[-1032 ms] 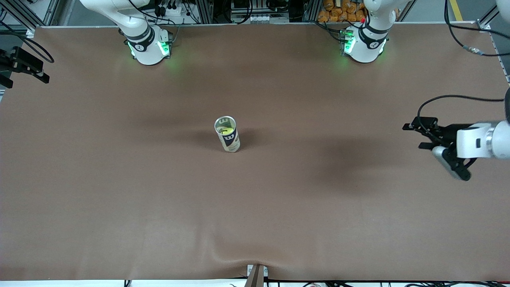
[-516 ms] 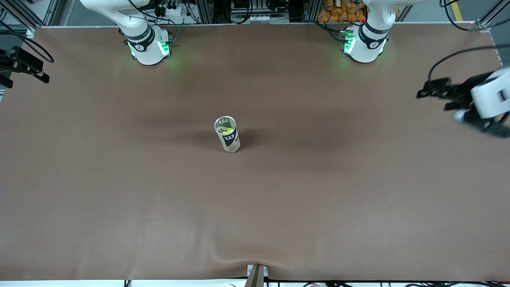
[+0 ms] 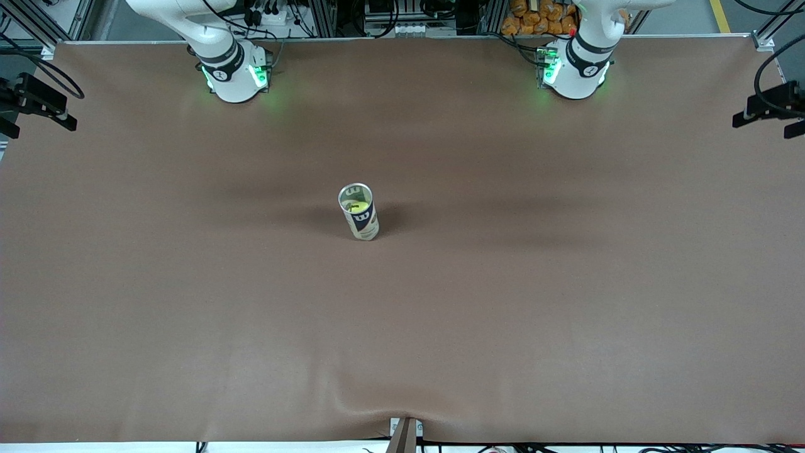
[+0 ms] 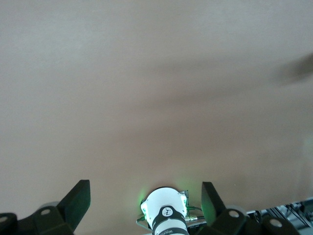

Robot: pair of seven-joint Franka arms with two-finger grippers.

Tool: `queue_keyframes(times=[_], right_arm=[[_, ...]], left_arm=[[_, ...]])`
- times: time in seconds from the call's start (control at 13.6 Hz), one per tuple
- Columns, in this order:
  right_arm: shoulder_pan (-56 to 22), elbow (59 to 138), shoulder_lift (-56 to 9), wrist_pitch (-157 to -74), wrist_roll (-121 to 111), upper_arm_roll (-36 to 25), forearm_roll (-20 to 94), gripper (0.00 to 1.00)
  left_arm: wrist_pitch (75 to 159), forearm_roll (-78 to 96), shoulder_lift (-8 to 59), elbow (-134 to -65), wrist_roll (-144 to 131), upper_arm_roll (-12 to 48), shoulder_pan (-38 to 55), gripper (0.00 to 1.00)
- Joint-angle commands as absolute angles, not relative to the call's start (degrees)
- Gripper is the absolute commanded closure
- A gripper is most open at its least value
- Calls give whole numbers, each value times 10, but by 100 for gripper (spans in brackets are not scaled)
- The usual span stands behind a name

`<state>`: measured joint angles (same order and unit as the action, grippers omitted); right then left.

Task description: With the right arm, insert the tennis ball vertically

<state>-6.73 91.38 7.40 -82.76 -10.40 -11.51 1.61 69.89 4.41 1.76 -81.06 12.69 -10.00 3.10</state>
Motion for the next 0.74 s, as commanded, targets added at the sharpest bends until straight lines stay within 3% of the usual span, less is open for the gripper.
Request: queue_keyframes(times=[0.0,0.22,0.37,0.66], right_arm=[[-59,905,71,-821,-113,-114,25,0],[-62,905,69,-821,-113,-114,25,0],[-63,905,70,-821,-113,-114,25,0],[-65,904,70,-821,-113,-113,25,0]], left_arm=[[724,-22,-7,-841,79,-55,34,0],[741,-18,-47,-871,74,-50,9,0],[803,-10,-68,-921,74,-49,-5,0],[817,-10,-66,-919,78,-47,-3,0]])
